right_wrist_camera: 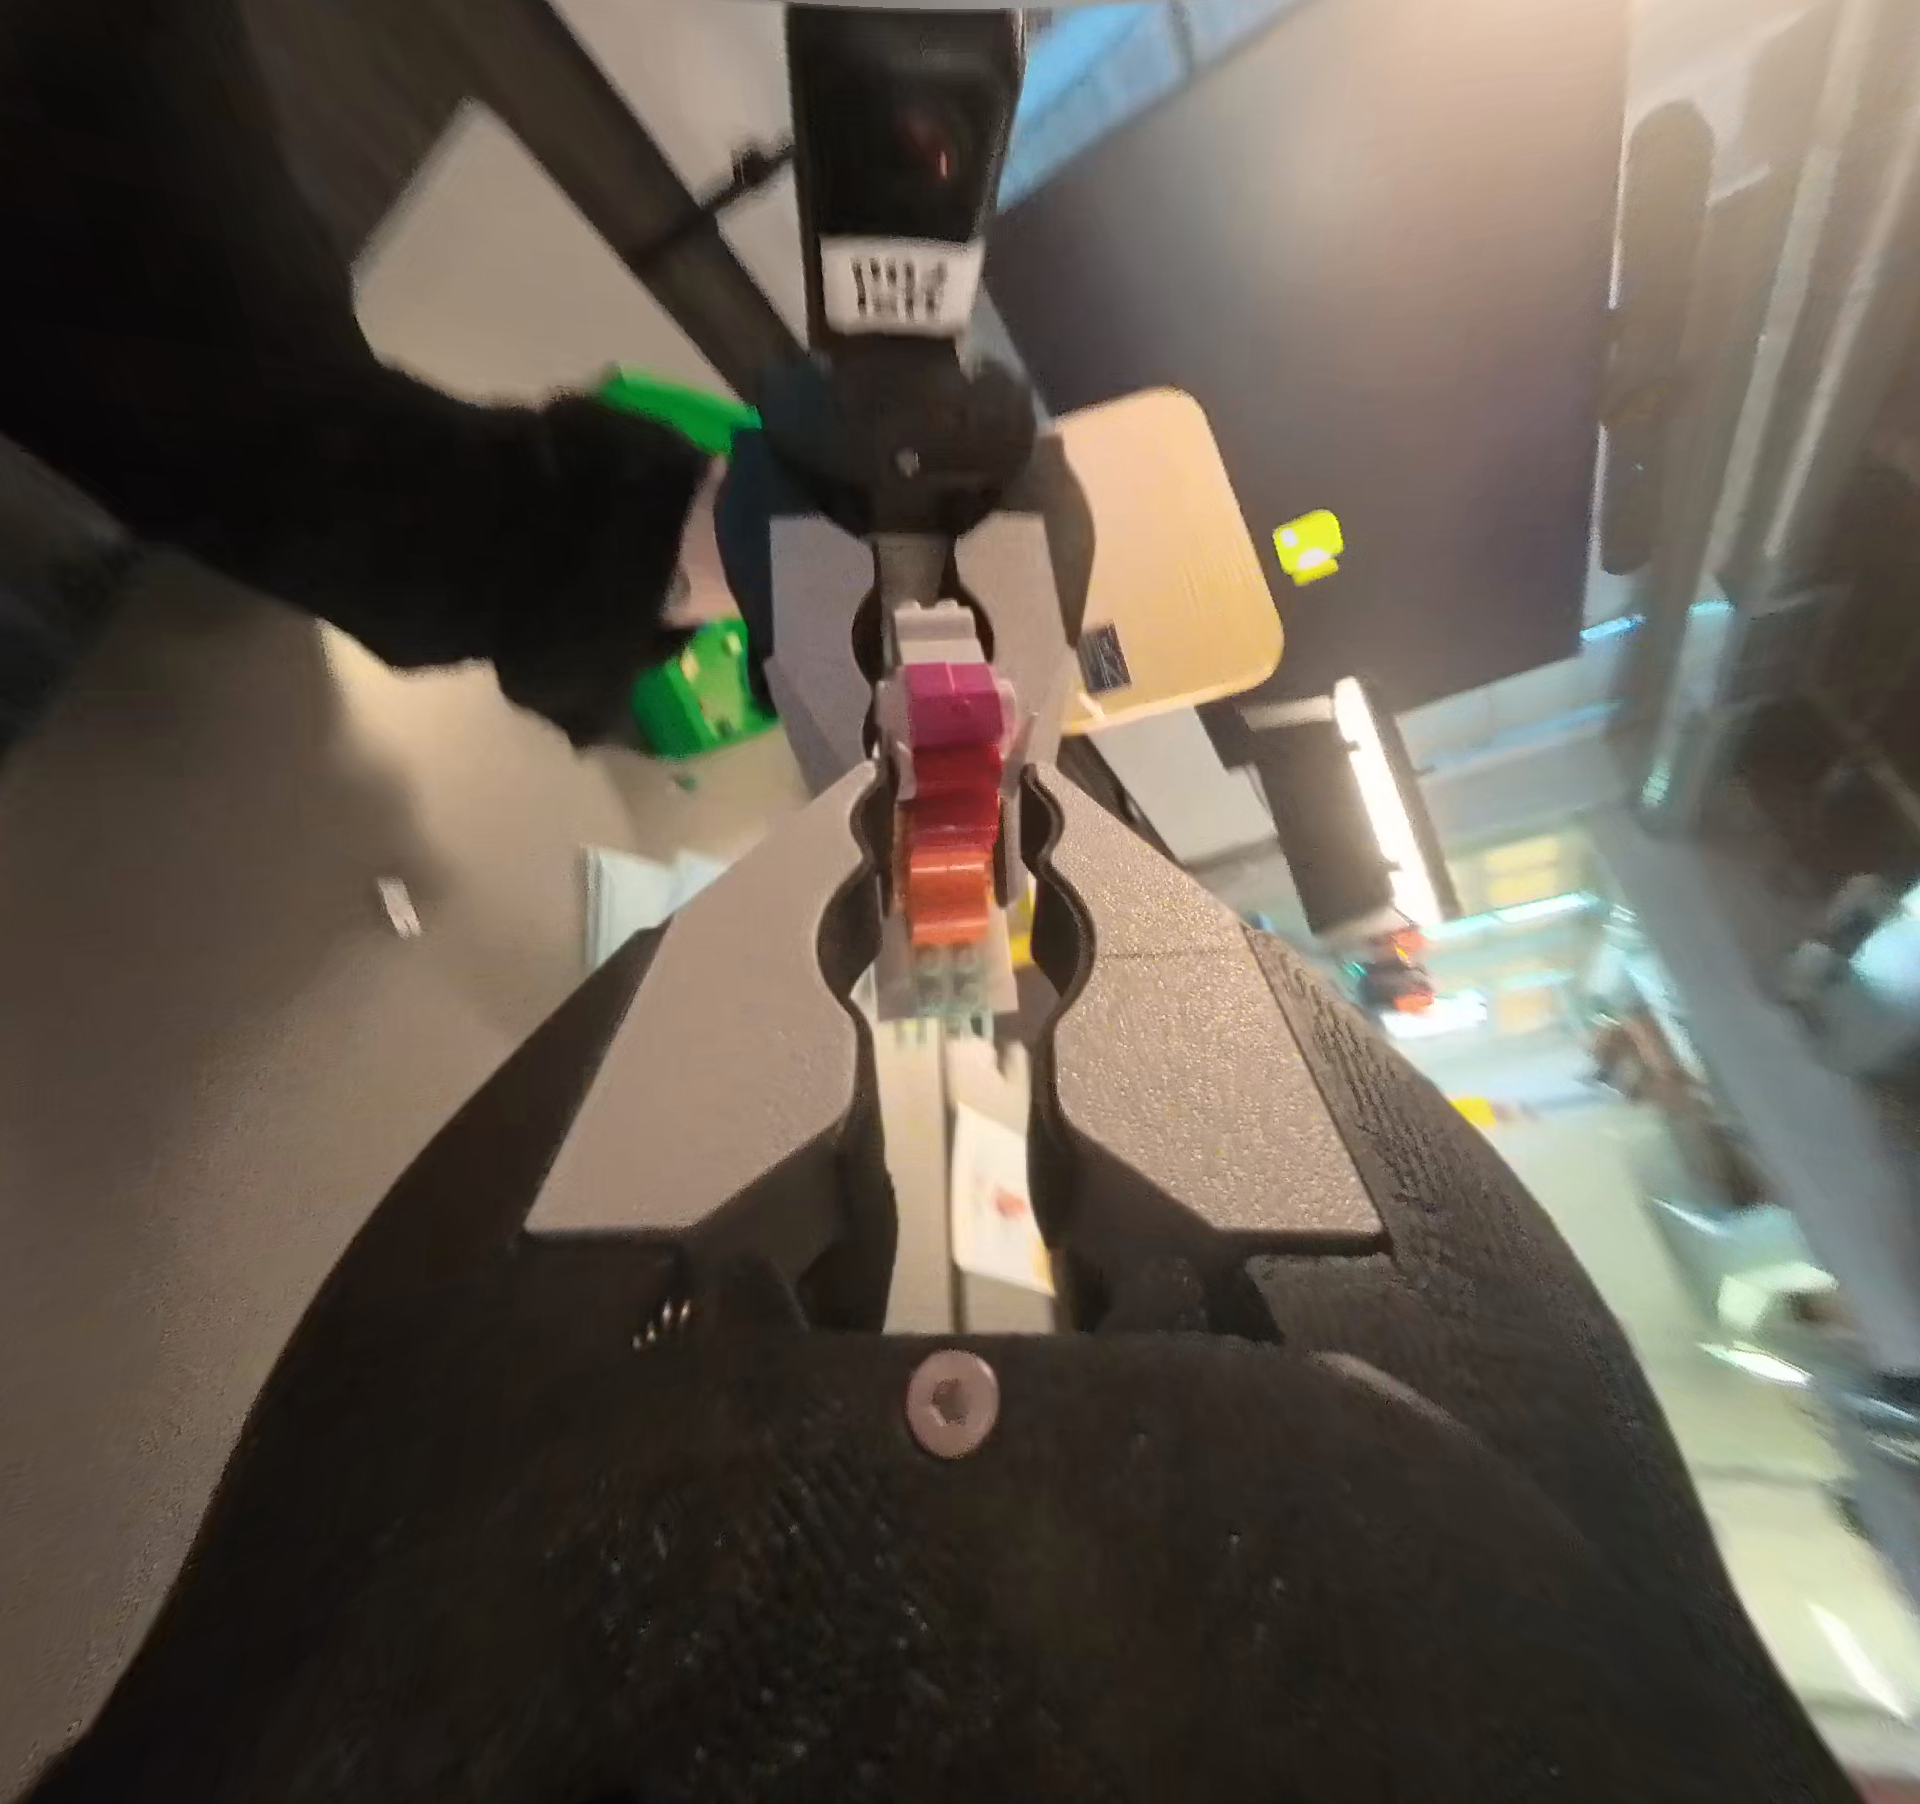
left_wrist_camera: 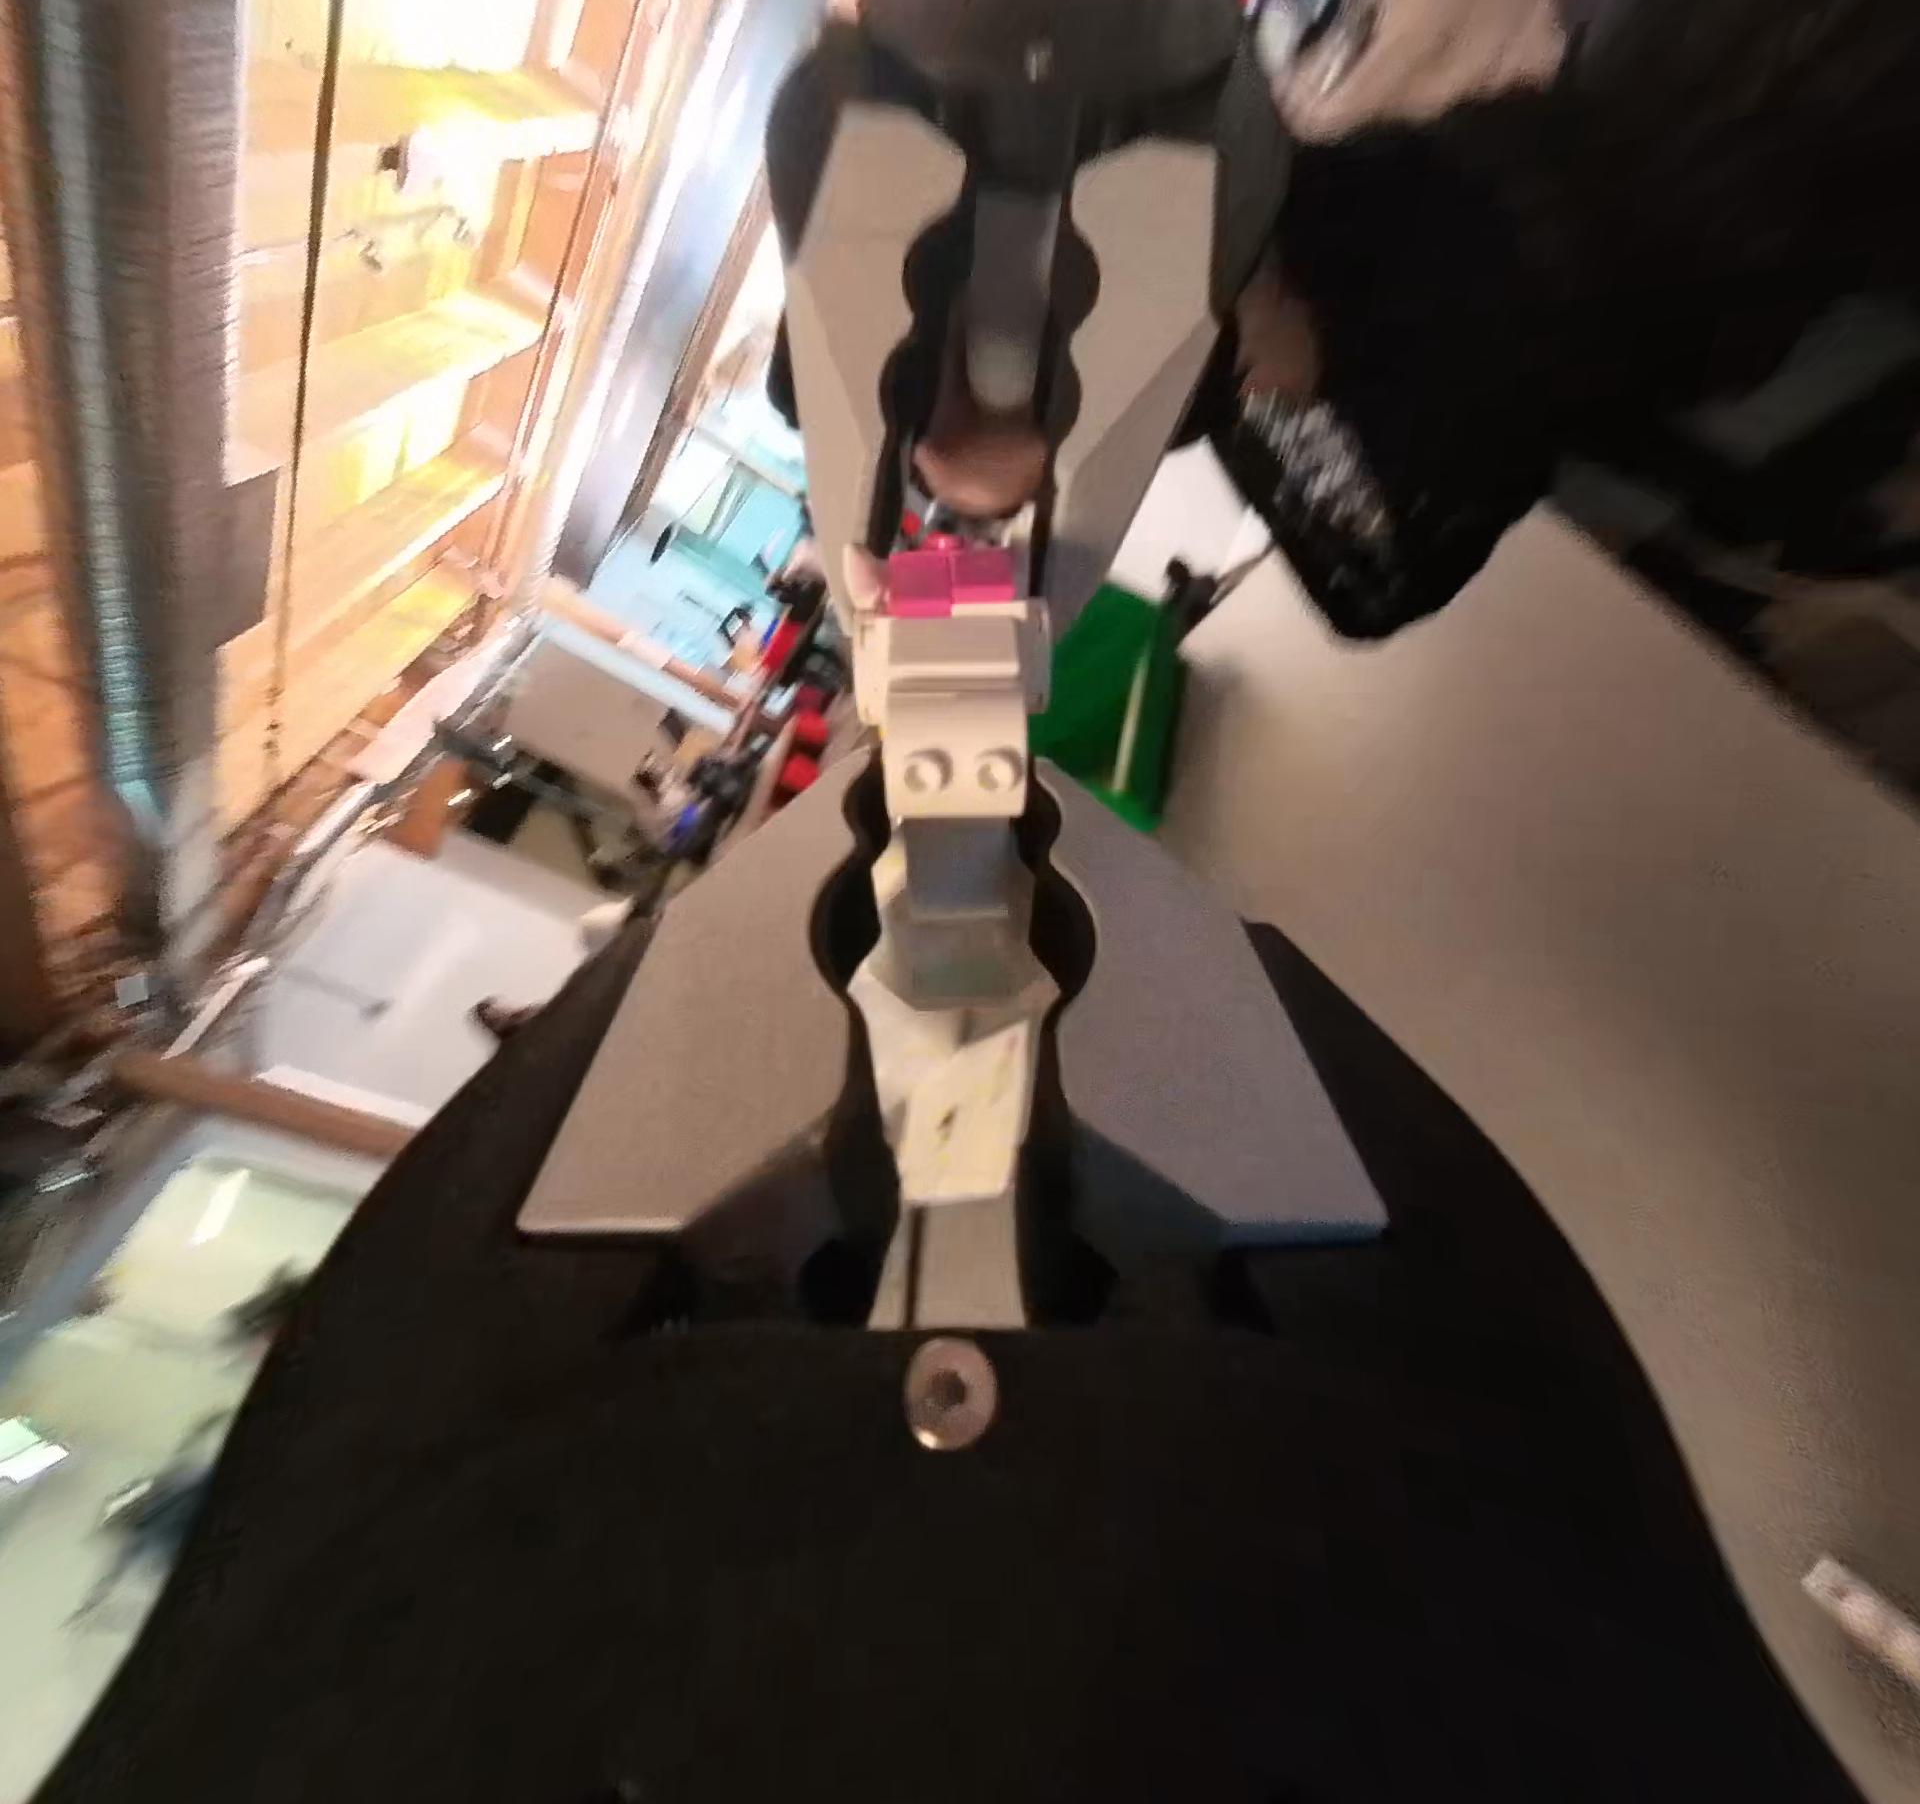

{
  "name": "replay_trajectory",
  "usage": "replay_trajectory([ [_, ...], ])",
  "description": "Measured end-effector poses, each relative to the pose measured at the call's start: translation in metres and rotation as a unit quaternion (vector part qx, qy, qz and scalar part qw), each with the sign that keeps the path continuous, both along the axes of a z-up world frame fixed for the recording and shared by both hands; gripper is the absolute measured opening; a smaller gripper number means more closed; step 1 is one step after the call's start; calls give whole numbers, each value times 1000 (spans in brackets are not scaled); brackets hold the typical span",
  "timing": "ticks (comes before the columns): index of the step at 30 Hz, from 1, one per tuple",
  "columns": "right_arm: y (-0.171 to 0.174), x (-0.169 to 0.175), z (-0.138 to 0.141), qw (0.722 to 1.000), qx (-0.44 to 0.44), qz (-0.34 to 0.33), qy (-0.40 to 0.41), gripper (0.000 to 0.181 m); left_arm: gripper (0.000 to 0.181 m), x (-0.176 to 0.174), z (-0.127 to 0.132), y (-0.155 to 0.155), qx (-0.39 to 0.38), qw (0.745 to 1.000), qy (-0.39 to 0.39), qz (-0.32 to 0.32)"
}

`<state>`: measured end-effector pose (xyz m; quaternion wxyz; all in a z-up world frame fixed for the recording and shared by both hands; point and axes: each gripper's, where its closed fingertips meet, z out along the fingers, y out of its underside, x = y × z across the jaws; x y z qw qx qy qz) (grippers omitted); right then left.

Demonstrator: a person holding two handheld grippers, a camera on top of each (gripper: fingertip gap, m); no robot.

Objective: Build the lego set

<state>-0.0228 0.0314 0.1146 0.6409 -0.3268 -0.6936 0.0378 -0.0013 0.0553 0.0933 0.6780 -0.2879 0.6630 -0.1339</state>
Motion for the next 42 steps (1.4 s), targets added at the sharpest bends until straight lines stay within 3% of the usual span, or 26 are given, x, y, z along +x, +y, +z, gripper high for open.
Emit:
replay_trajectory([
  [4, 5, 5, -11, 995, 49, -56, -65, 22, 24, -1, -5, 8, 78, 993, 36, 83],
  [8, -1, 6, -12, 995, 42, -50, -73, 22, 24, 1, -5, 2, 90, 993, 33, 70],
  [14, -26, -4, -1, 997, -36, 63, 7, 21, 24, 5, 2, -29, 15, 995, -24, -100],
  [20, -36, -16, 10, 979, -103, 142, 104, 21, 23, 0, 10, -48, -72, 964, -73, -245],
  [23, -34, -20, 13, 971, -118, 157, 137, 21, 24, -3, 13, -48, -101, 951, -88, -279],
  [31, -30, -24, 8, 976, -82, 151, 132, 20, 25, -5, 10, -44, -129, 944, -79, -294],
  [42, -23, -21, 5, 985, -79, 108, 105, 25, 24, -4, 8, -38, -114, 955, -72, -263],
])
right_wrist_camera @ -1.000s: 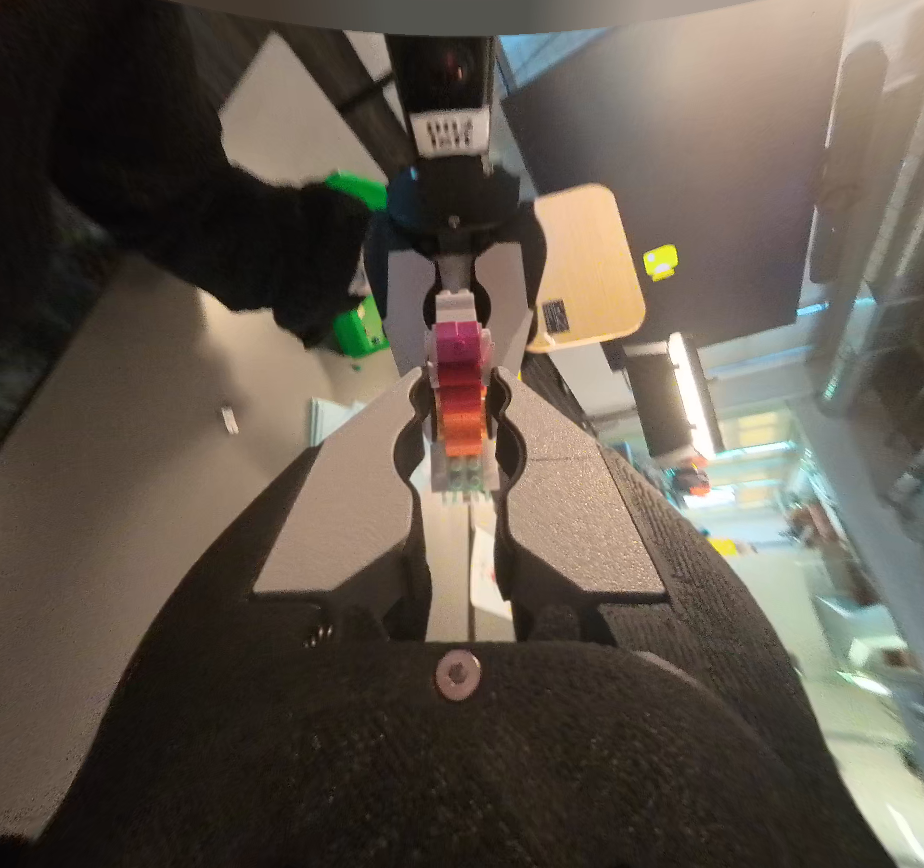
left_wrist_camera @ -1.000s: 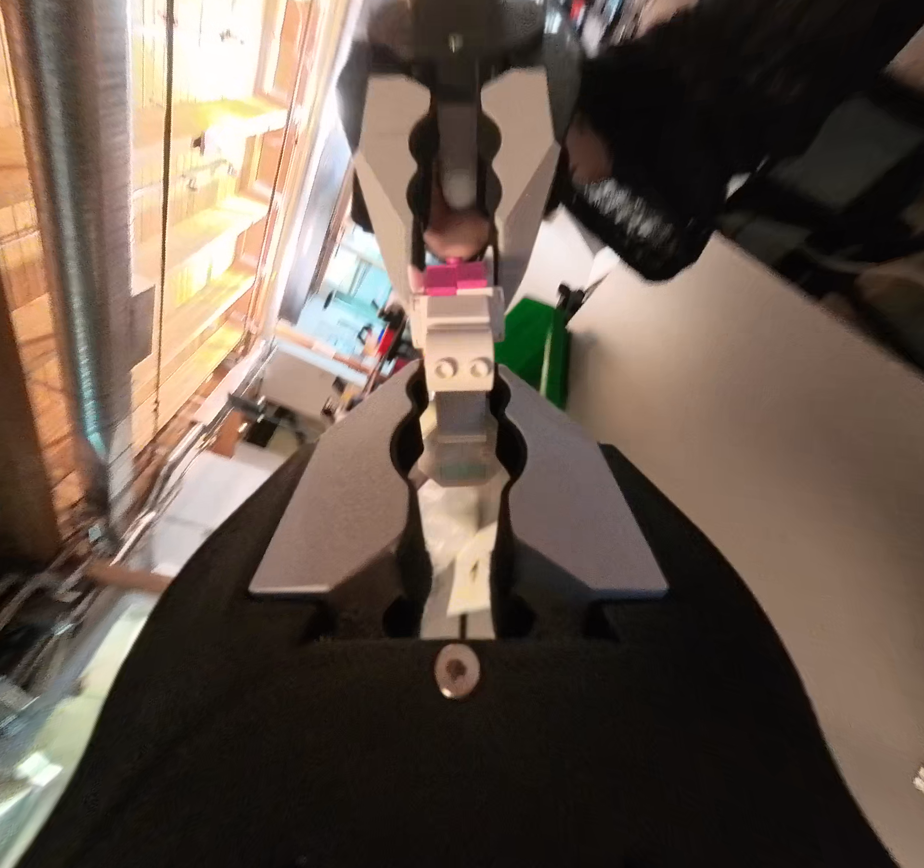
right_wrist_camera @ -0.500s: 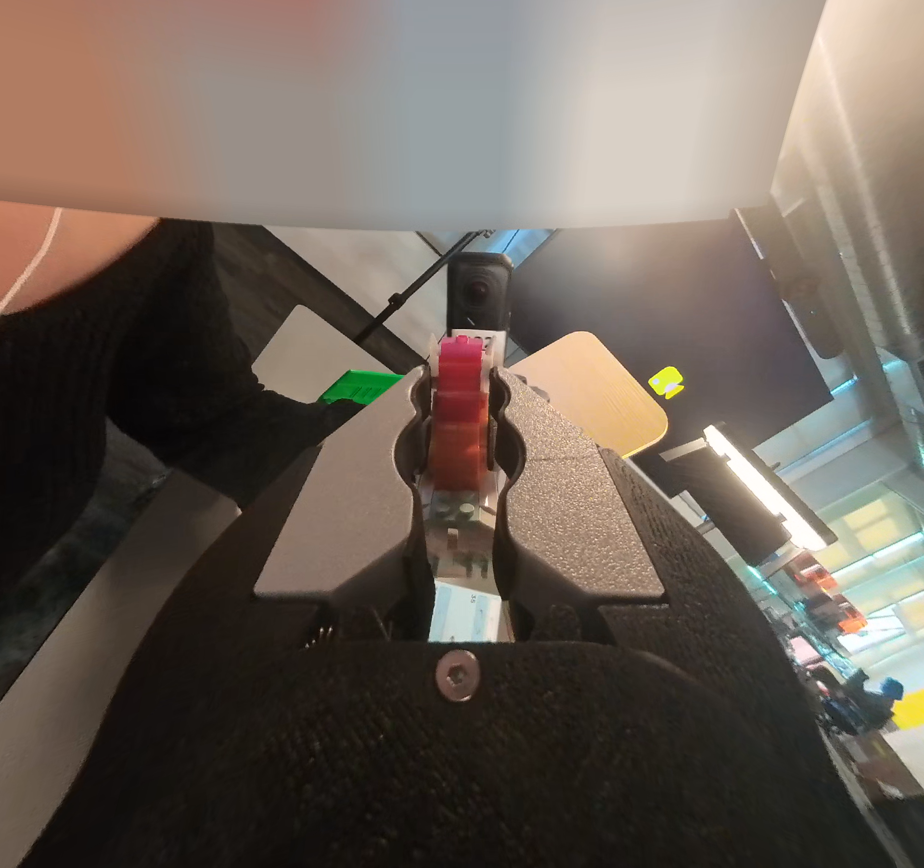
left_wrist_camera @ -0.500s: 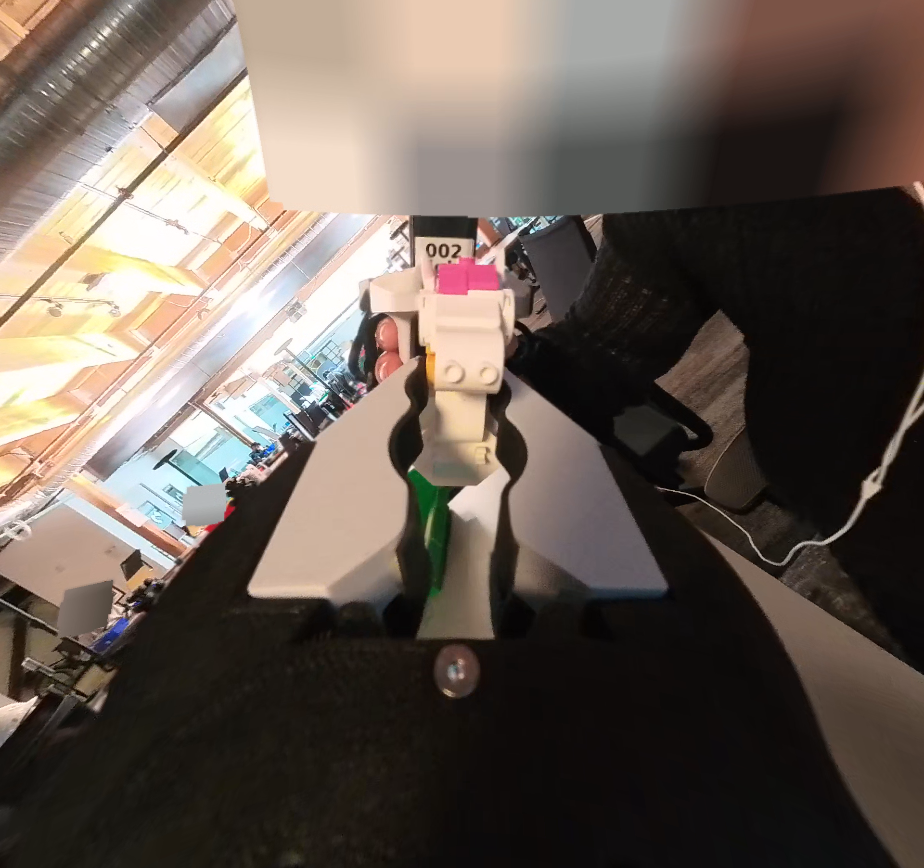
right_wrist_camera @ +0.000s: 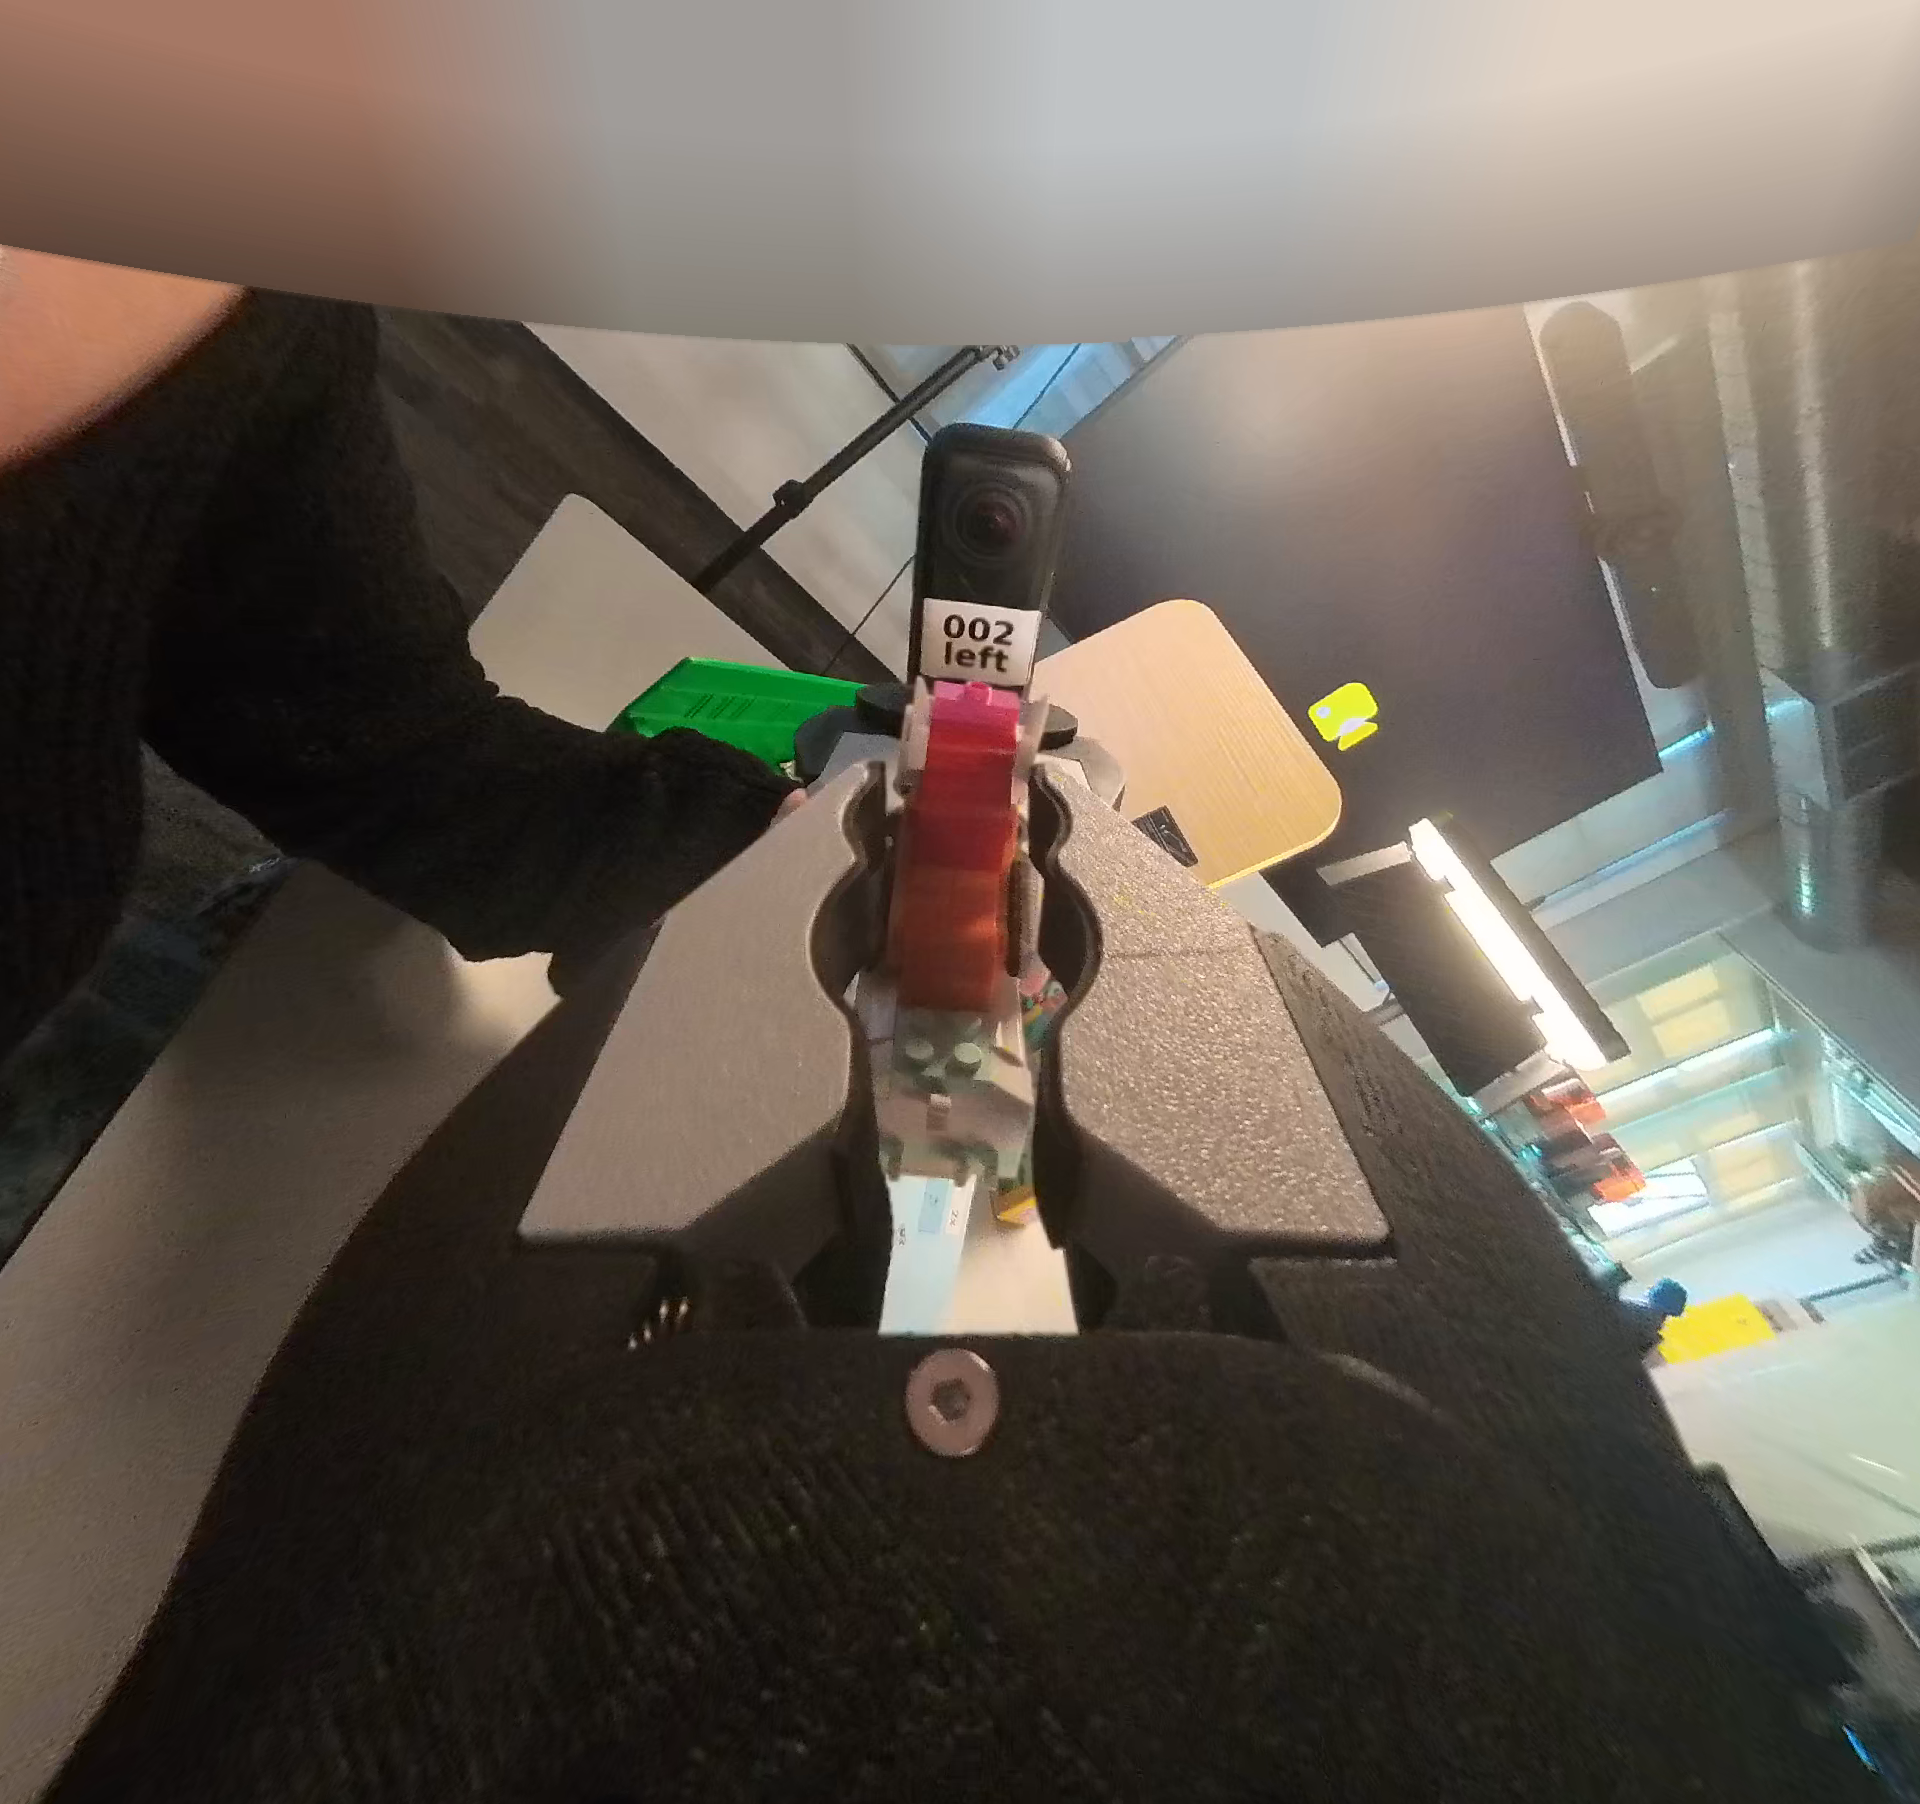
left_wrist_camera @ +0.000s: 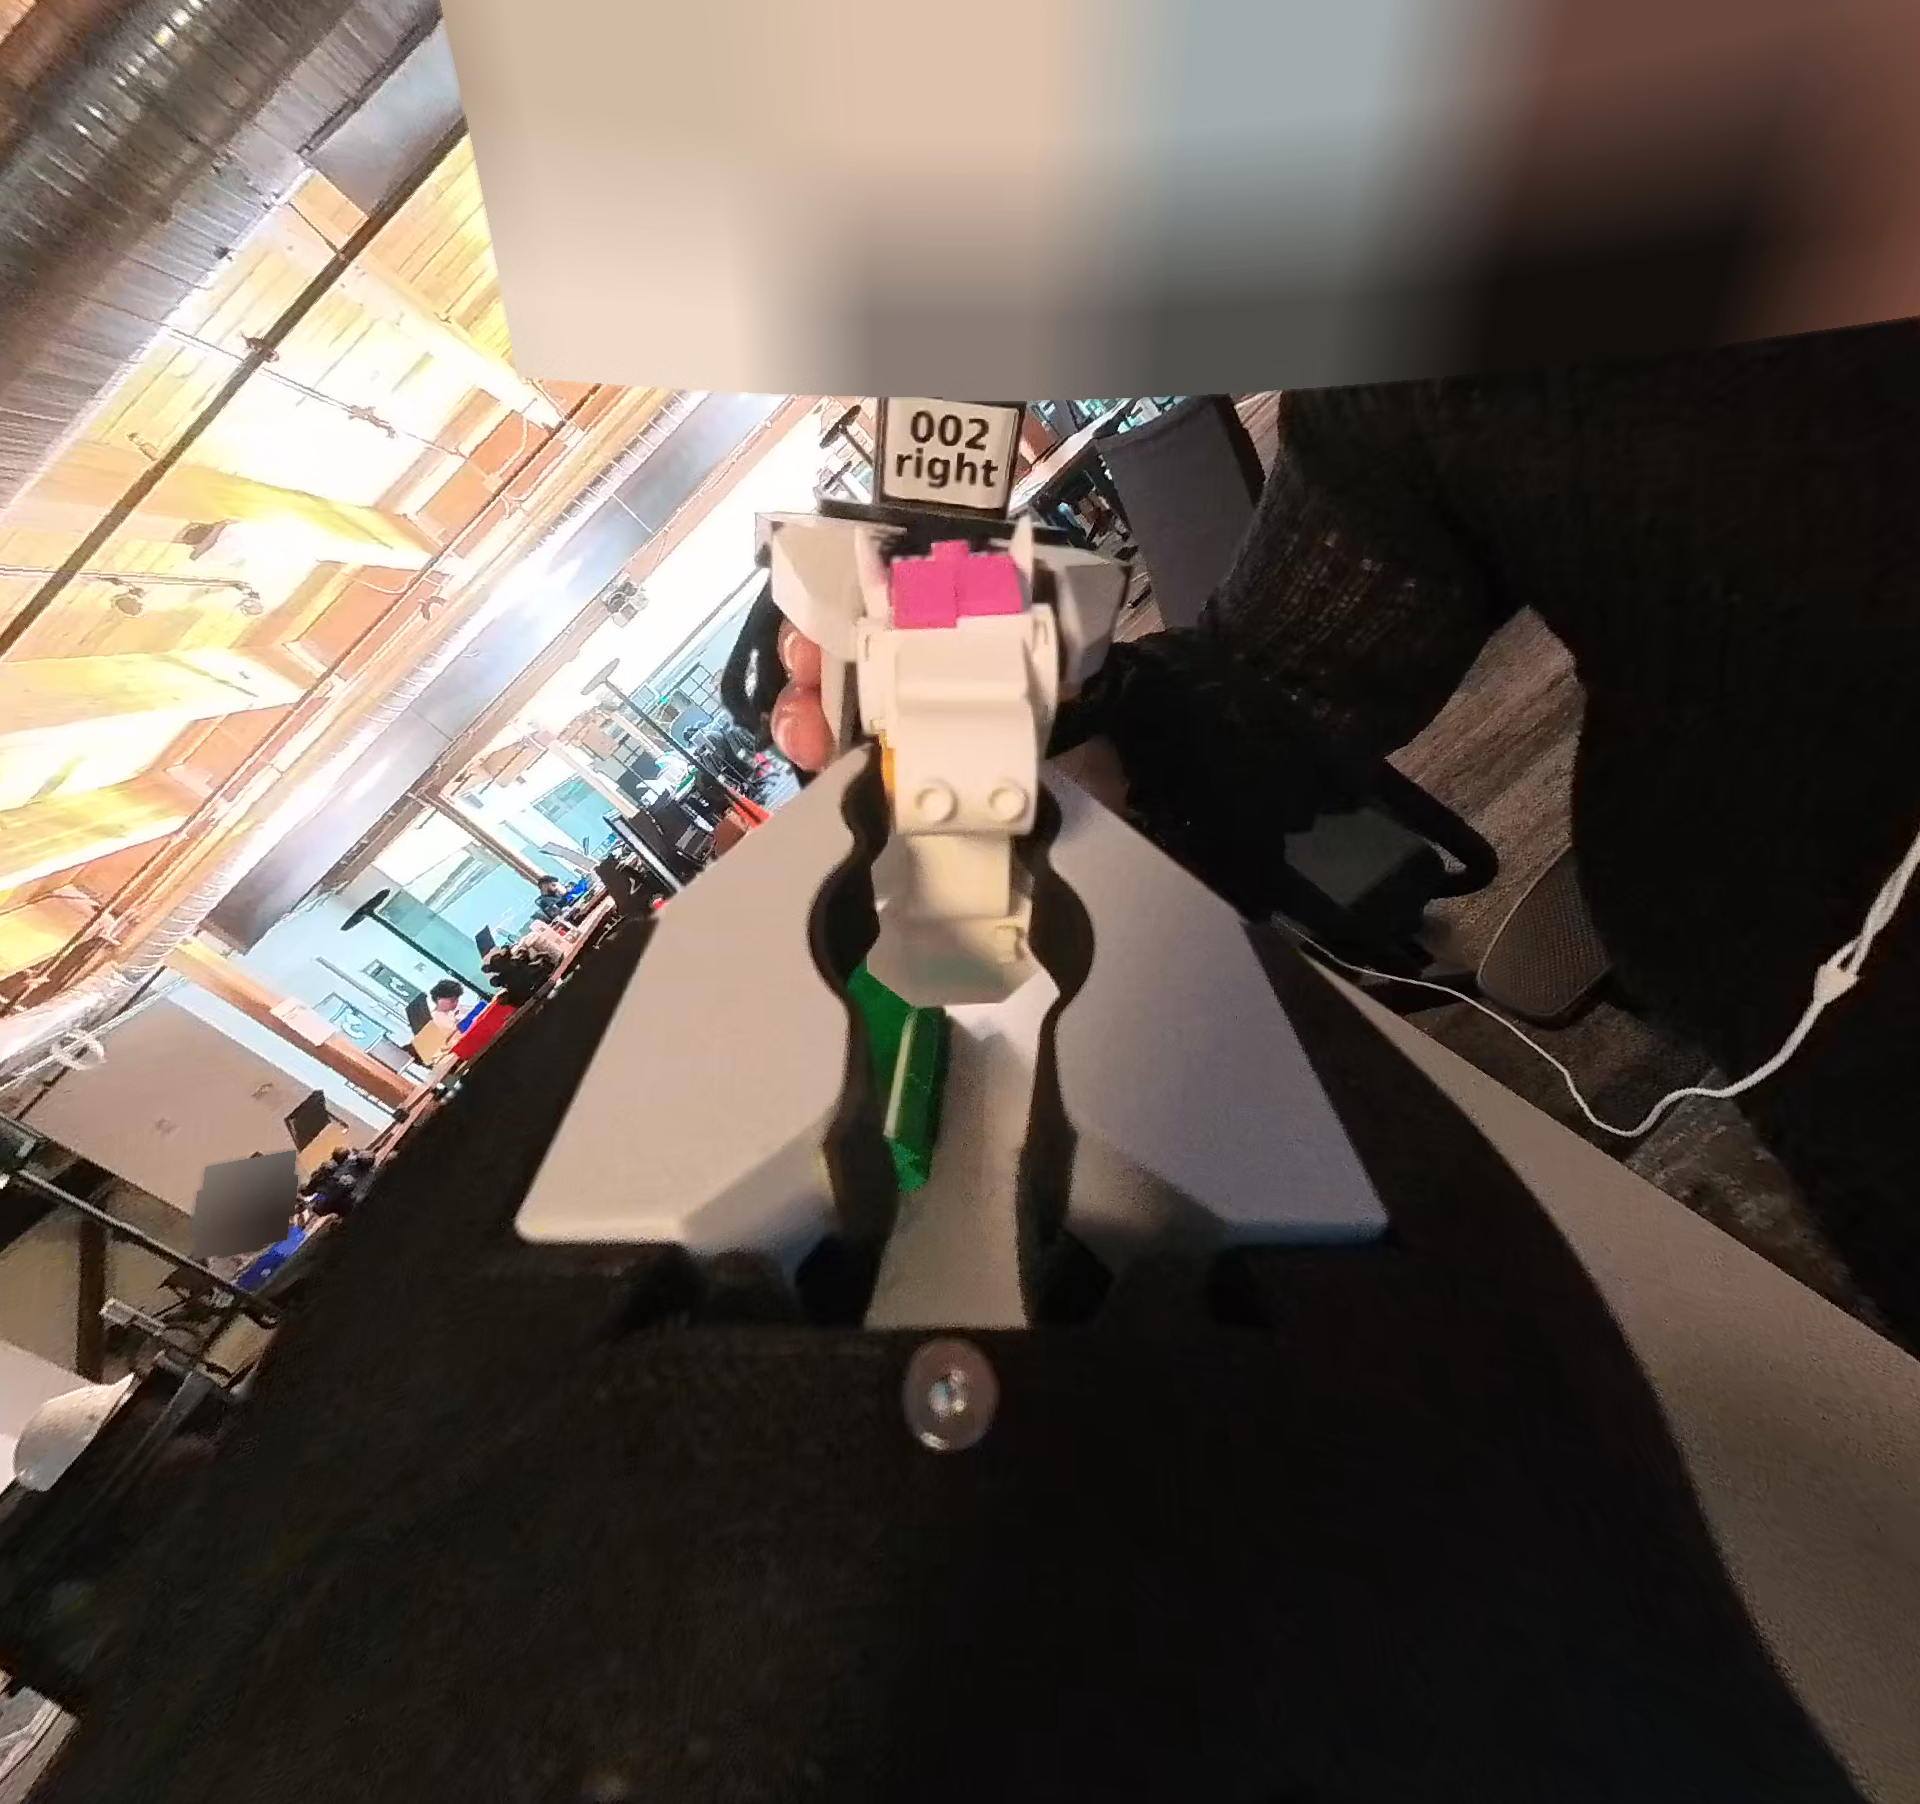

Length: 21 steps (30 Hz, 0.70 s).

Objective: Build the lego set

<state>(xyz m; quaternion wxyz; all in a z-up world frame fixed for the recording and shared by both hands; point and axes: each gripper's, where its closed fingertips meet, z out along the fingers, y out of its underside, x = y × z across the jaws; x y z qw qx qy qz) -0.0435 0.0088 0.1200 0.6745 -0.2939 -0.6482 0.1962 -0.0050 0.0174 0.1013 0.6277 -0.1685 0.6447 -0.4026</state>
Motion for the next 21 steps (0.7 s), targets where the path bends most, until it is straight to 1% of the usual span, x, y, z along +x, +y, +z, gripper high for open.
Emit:
replay_trajectory([
  [12, -5, -1, 2, 1000, -27, 11, 3, 28, 24, -2, 2, -5, -3, 1000, -10, -19],
  [21, -5, 0, 2, 1000, -16, 10, 5, 27, 24, -3, 1, -4, -6, 1000, -6, -20],
])
